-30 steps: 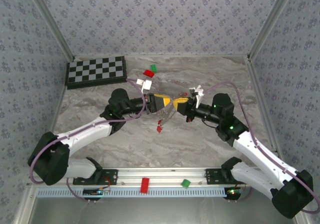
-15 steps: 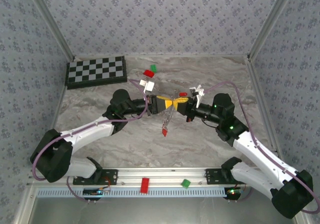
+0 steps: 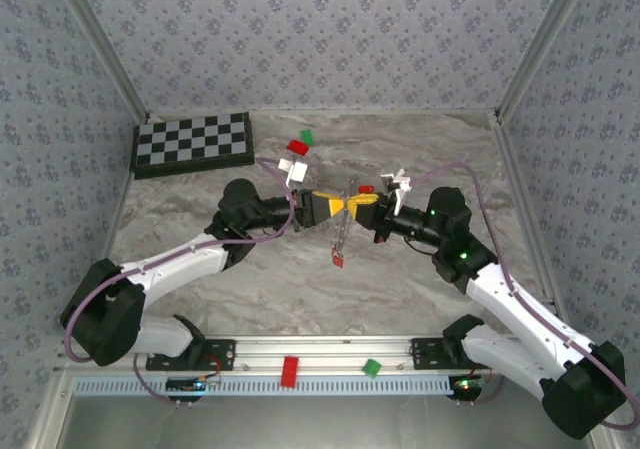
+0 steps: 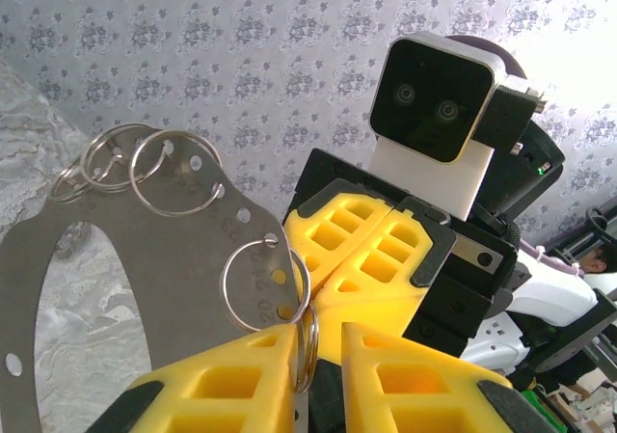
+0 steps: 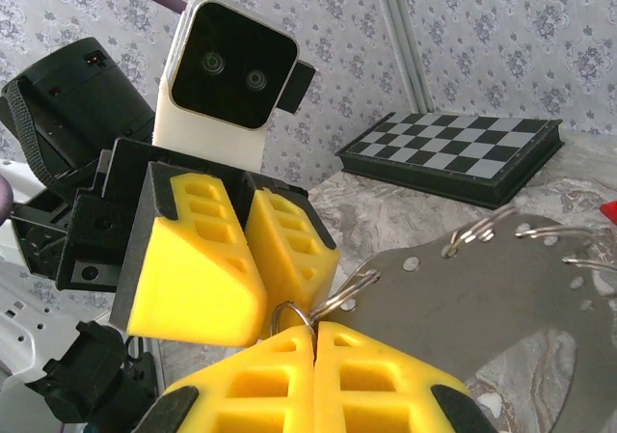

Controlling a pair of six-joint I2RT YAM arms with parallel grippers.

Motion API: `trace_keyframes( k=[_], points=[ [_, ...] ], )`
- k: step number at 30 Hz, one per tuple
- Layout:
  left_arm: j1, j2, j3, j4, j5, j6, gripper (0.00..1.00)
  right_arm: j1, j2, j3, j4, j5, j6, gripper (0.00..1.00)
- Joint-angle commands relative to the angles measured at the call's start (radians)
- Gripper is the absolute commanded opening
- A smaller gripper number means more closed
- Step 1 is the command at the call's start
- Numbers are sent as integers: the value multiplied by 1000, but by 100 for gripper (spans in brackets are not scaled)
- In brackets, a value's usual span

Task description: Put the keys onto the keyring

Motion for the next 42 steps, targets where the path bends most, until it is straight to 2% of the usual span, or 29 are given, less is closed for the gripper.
trace_keyframes(
  k=[1, 4, 8, 22, 29, 30, 35, 38, 42],
  points=[
    [-9, -27, 4, 87, 35, -7, 15, -7, -2, -14, 35, -3, 13, 0],
    [-9, -21, 4, 91, 36, -9, 13, -8, -1, -14, 37, -4, 14, 0],
    [-9, -15, 7, 86, 33, -9, 0, -8, -1, -13, 37, -6, 14, 0],
    [-9, -48, 12, -147, -51, 172, 0, -9, -36, -12, 9, 6, 10, 1],
    [-9, -61, 10, -163, -54, 202, 0, -14, -68, -31, -9, 55, 30, 36],
    [-9, -64, 11, -166, -53, 203, 0, -16, -73, -35, -9, 60, 32, 37],
    [-10, -74, 12, -164, -44, 208, 0, -21, -68, -34, -21, 55, 32, 36],
    [-9, -77, 11, -162, -39, 206, 0, -21, -60, -34, -26, 49, 28, 30],
    [-9, -77, 11, -152, -33, 200, 0, -20, -45, -31, -26, 26, 23, 29]
  ],
)
